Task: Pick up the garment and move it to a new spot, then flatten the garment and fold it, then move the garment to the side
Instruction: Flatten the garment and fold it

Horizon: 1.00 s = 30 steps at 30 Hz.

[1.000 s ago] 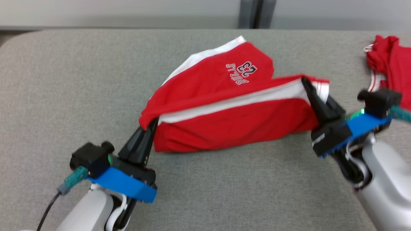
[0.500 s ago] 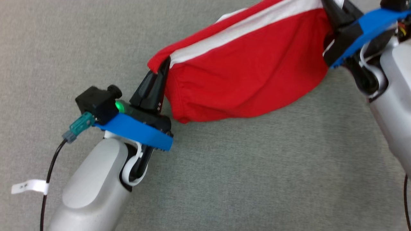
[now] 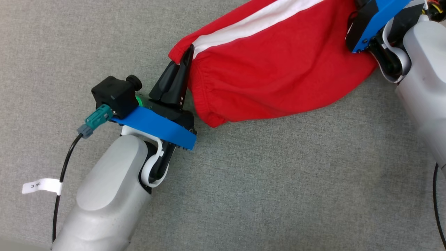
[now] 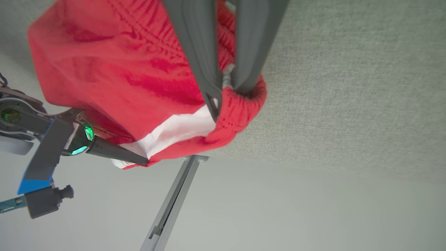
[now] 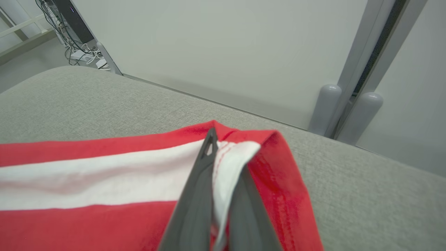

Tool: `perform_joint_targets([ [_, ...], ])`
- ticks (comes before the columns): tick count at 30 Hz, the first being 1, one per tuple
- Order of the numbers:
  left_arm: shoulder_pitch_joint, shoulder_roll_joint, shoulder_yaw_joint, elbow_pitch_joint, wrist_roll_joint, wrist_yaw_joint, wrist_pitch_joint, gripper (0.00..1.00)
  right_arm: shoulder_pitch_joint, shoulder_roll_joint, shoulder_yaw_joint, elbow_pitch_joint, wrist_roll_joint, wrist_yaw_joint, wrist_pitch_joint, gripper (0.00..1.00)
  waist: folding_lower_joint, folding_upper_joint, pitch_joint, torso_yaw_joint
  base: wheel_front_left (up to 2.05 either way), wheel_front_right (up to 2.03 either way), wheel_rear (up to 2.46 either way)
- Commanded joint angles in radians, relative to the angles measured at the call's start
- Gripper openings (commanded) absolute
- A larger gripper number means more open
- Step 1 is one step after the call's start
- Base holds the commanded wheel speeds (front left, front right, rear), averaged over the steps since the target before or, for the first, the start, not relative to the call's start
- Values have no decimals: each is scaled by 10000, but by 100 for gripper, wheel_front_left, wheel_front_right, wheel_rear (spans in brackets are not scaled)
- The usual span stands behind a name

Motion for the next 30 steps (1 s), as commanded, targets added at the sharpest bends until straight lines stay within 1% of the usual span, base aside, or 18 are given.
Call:
perform_joint_targets([
  [1,-196,-1,70,107,-22,-4,-43,0,-231,96,137,125,122,6,-109,44,-2,0,25,1,0,0,0],
  [2,-203,-20,77,166,-36,-4,-43,0,-271,111,235,253,167,6,-79,100,-2,0,33,2,0,0,0],
  [3,-226,-46,85,219,-25,-4,-41,2,-308,106,382,364,178,6,-27,100,-2,0,35,4,0,0,0],
  [4,-236,-71,110,253,6,-4,-41,54,-340,90,492,454,217,5,-21,100,-2,0,26,1,0,0,0],
  [5,-218,-95,123,284,32,-4,-41,100,-378,73,583,542,234,6,-51,100,-2,0,-1,-8,0,0,0],
  [11,213,-50,163,387,351,-4,-43,100,-215,-144,980,949,563,6,-300,100,-2,0,-376,-118,0,0,0],
  [17,1088,164,605,73,1164,-4,-43,100,297,-522,1409,1194,983,6,-490,100,-2,0,-936,-230,0,0,0],
  [20,1573,150,1167,-235,1603,25,-43,100,555,-702,1585,1217,1159,5,-596,100,-2,0,-1157,-218,0,0,0],
  [26,2582,-44,2607,-1179,2395,261,-41,100,1140,-958,1992,1279,1493,5,-476,100,-2,0,-1495,-154,0,0,0],
  [30,3082,-354,3709,-1832,2971,531,-41,100,1442,-1046,2218,1353,1676,6,-321,100,-2,0,-1584,-95,0,0,0],
])
